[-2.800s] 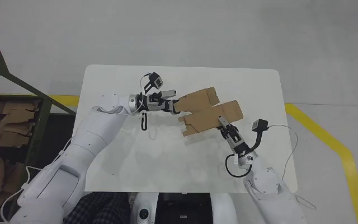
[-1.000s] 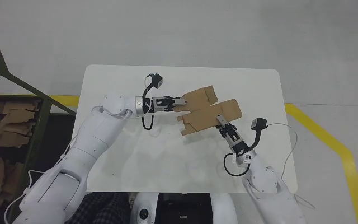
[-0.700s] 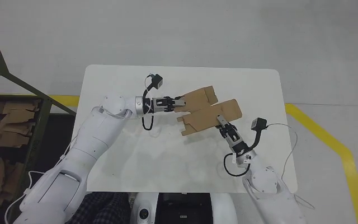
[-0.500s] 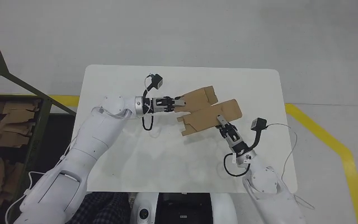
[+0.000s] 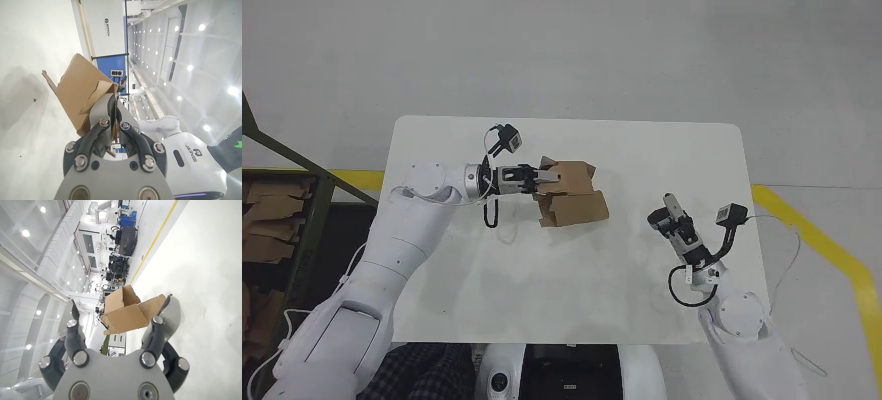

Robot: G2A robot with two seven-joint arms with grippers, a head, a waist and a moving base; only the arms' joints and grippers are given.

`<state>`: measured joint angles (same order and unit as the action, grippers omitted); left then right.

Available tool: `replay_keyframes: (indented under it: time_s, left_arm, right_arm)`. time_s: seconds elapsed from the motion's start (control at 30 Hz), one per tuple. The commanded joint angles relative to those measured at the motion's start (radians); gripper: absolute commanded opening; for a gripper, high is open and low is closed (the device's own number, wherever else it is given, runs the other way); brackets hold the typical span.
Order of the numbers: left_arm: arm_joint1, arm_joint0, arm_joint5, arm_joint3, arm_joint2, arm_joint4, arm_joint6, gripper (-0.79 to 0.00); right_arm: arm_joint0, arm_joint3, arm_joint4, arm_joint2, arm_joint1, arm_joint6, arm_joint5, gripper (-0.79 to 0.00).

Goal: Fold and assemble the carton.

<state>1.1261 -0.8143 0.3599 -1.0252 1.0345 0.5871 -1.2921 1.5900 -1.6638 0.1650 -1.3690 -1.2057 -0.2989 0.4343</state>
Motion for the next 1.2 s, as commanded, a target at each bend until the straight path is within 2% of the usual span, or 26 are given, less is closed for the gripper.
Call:
replay_keyframes:
  time_s: [0.0, 0.17, 0.4, 0.6, 0.83, 1.17]
  left_arm:
    - [-0.002, 0.001, 0.006, 0.002, 0.002, 0.001, -0.044, -0.785]
    - [-0.003, 0.0, 0.014, 0.006, 0.002, 0.036, -0.146, -0.785]
    - [-0.004, -0.011, -0.032, -0.046, -0.015, 0.062, -0.2, -0.785]
    - [-0.011, -0.018, -0.072, -0.086, -0.03, 0.069, -0.24, -0.785]
    - [-0.018, -0.02, -0.076, -0.1, -0.055, 0.091, -0.244, -0.785]
    - [-0.018, -0.005, -0.076, -0.093, -0.094, 0.108, -0.244, -0.785]
  right_arm:
    - [-0.016, 0.012, 0.02, -0.019, 0.005, -0.07, 0.024, 0.0]
    - [-0.08, 0.057, 0.129, -0.031, 0.017, -0.311, 0.061, 0.0]
    - [-0.192, 0.147, 0.275, -0.009, 0.029, -0.659, 0.095, 0.0]
    - [-0.26, 0.21, 0.398, 0.027, 0.032, -0.859, 0.119, 0.0]
    - [-0.302, 0.247, 0.491, 0.066, 0.031, -0.978, 0.108, 0.0]
    - [-0.315, 0.221, 0.492, 0.113, 0.035, -0.999, 0.088, 0.0]
